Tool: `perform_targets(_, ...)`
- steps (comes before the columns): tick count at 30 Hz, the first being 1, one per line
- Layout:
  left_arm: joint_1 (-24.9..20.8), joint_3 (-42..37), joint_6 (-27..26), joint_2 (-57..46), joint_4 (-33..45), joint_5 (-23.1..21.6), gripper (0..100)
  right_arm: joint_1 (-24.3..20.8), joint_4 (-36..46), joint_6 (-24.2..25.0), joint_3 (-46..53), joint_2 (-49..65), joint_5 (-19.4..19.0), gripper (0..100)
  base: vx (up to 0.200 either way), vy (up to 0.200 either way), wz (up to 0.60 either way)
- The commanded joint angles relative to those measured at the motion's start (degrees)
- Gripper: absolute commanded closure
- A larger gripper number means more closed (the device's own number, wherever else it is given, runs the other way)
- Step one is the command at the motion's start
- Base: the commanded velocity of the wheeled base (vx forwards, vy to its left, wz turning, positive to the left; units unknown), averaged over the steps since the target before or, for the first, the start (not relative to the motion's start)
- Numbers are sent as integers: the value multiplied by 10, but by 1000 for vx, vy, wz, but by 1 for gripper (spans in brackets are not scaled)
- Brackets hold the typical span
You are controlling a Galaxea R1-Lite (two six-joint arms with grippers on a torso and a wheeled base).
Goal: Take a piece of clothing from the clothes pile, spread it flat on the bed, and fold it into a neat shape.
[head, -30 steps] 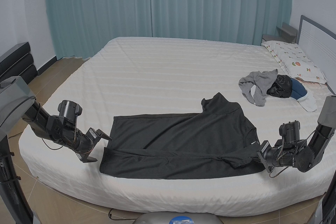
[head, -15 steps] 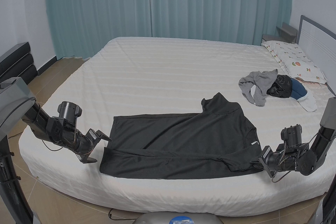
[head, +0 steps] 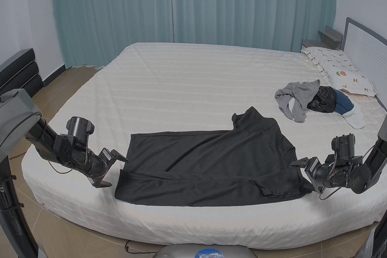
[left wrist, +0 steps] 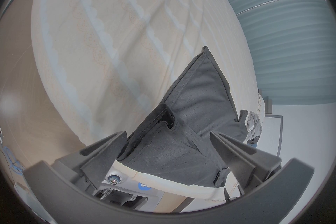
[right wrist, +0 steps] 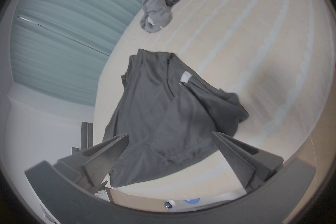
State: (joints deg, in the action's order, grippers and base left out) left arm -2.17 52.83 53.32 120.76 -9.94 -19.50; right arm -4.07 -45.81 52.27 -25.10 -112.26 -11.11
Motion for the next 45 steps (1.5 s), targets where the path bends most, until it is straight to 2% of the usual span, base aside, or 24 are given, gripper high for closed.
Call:
perform_targets(1,-1,3,4,-5,-1,0,0,-5,5,-2,-33,-6,-6,0,0,0,0)
perform_targets(6,-1,1,5,-4,0,-5,0,-18,0,-2,-72,-48,-9,0,0,0,0)
perform_targets(14,-2,3,5,-1,0,-4,0,-17,1,-2,-109,-74,-14,0,150,0,0)
perform_targets(20,-4,3,-3,0,-1,2,0,-1,-2,-2,-112,-72,-35,0,0,0,0)
perform_targets(26,-24,2,-4,2,-15,8,0,11,-2,-9,-106,-74,-49,0,0,0,0)
perform_targets(29,-42,5,-4,12,-25,31,0,22,-2,-26,-106,-75,-49,0,0,0,0)
perform_targets(30,-53,9,-4,26,-35,58,0,28,-2,-31,-105,-74,-49,0,0,0,0)
perform_targets(33,-66,10,-5,44,-51,91,0,33,-2,-36,-103,-74,-49,0,0,0,0)
perform_targets(40,-68,11,-5,46,-54,96,0,50,-2,-77,-97,-74,-45,0,0,0,0)
perform_targets(41,-68,11,-5,46,-54,96,100,50,-2,-84,-94,-75,-45,0,0,0,0)
perform_targets(45,-66,6,-5,42,-54,97,100,62,-3,-147,-74,-78,-45,0,0,0,0)
